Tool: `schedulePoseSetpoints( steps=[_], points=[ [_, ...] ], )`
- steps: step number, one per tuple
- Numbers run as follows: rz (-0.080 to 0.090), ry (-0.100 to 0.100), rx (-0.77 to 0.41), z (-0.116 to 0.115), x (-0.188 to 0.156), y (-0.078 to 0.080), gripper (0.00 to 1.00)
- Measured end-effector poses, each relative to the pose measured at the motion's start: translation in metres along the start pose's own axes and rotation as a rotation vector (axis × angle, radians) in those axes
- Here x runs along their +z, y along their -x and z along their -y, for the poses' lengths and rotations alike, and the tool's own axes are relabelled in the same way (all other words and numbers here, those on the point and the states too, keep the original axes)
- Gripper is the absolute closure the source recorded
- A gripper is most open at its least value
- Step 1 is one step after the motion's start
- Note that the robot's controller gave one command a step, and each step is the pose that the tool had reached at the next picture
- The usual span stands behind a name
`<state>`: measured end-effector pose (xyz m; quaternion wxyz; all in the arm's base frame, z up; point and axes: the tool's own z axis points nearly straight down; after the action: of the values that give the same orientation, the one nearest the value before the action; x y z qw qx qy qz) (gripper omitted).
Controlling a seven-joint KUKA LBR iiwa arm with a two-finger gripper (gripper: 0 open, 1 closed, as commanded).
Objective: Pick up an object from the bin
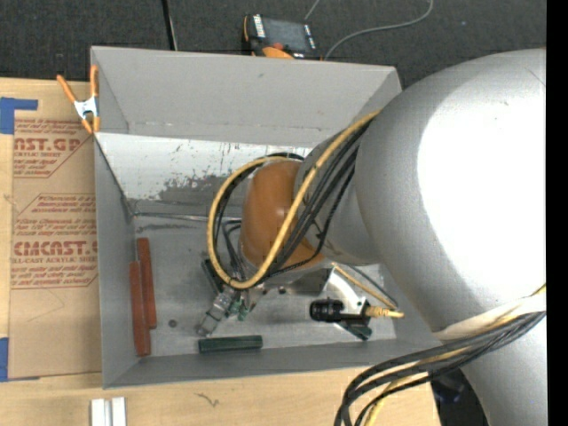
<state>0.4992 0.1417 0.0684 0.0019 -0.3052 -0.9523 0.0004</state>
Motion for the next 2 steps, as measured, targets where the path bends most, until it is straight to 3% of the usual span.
schedulePoseSetpoints(
  steps=[1, 2],
  points=[
    [0.002, 0.001, 0.000, -0.0001, 0.0007, -0.0006, 0.00],
    [0.002, 0.003, 0.000, -0.0003, 0.0003, -0.0004, 1.00]
  ],
)
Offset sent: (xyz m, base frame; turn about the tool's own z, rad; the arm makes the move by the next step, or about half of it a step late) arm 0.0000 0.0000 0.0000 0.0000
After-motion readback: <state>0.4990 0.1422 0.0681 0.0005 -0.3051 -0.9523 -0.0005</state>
